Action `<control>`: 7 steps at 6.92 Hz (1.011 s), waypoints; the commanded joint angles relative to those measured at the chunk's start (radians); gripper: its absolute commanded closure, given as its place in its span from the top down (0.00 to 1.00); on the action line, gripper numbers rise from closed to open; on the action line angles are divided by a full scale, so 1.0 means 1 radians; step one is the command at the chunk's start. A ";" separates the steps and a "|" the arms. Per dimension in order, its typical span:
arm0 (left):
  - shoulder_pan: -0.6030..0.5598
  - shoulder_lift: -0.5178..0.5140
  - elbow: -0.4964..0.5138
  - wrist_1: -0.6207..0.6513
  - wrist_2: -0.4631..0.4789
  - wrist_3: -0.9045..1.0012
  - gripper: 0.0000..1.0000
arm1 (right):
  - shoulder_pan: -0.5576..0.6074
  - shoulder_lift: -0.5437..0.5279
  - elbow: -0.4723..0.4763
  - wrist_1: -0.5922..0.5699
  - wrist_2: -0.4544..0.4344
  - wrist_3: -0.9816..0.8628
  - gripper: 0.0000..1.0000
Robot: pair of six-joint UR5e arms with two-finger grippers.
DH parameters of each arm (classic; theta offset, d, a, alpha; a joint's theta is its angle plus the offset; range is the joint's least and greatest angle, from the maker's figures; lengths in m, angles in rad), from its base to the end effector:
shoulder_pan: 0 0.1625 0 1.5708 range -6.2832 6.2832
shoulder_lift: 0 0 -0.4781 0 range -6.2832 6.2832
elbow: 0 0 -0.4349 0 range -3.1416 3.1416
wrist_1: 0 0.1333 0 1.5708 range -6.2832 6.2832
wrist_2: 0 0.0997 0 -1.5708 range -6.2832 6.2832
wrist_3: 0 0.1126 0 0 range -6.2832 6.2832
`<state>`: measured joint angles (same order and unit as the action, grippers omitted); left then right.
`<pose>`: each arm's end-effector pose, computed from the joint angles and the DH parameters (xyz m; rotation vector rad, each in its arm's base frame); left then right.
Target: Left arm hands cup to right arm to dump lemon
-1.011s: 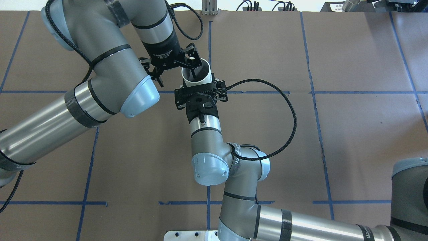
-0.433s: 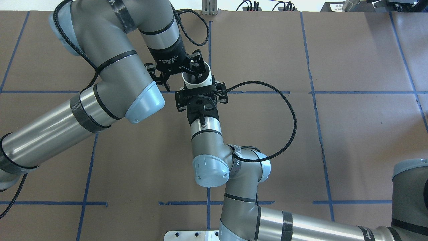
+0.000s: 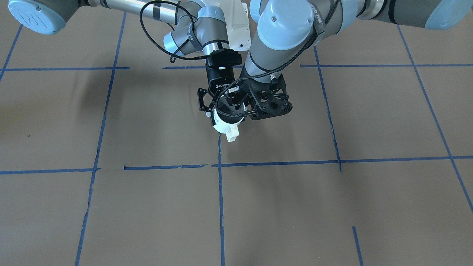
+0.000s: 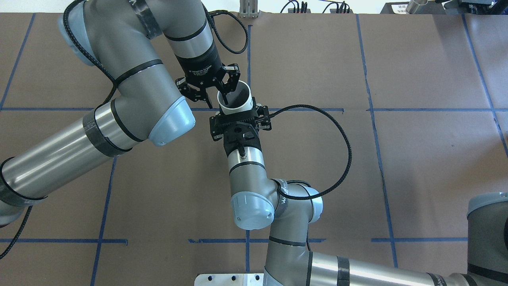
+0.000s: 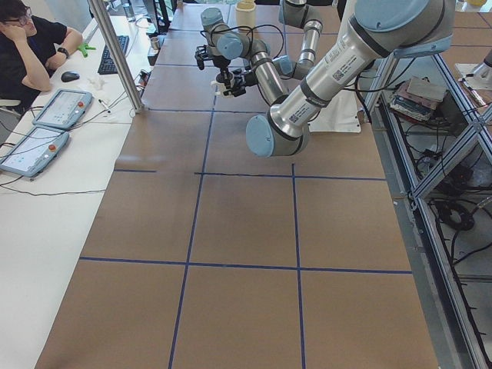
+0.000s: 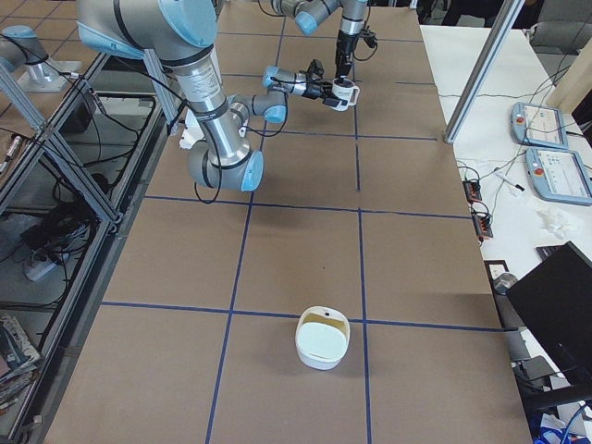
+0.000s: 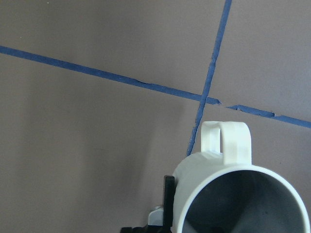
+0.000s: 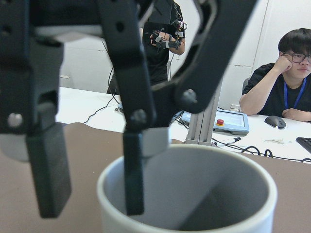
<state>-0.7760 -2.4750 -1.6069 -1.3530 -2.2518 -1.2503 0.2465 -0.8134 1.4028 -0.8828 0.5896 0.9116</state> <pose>0.5021 -0.5802 0.1065 -0.1934 0.9300 -0.1749 -0.6999 -0.4101 0.1908 1.2458 -0.6714 0.2836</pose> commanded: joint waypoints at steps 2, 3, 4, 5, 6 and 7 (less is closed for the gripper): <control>0.000 0.001 0.001 -0.006 0.000 0.000 0.23 | -0.006 0.000 0.002 0.002 -0.002 0.003 0.00; 0.000 0.002 0.001 -0.006 0.000 0.000 0.23 | -0.006 0.003 0.004 0.004 -0.002 0.000 0.00; 0.000 0.002 0.001 -0.008 0.000 0.000 0.23 | -0.006 0.005 0.007 0.004 -0.002 -0.002 0.00; 0.000 0.002 0.001 -0.008 0.001 0.000 0.23 | -0.006 0.005 0.008 0.004 -0.002 -0.002 0.00; 0.000 0.001 0.001 -0.008 0.000 -0.001 0.06 | -0.006 0.005 0.009 0.004 -0.002 -0.003 0.01; 0.000 0.002 0.001 -0.006 0.001 -0.001 0.00 | -0.006 -0.001 0.012 0.005 -0.001 -0.006 0.17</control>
<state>-0.7767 -2.4729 -1.6059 -1.3603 -2.2513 -1.2512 0.2410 -0.8102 1.4116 -0.8787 0.5879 0.9080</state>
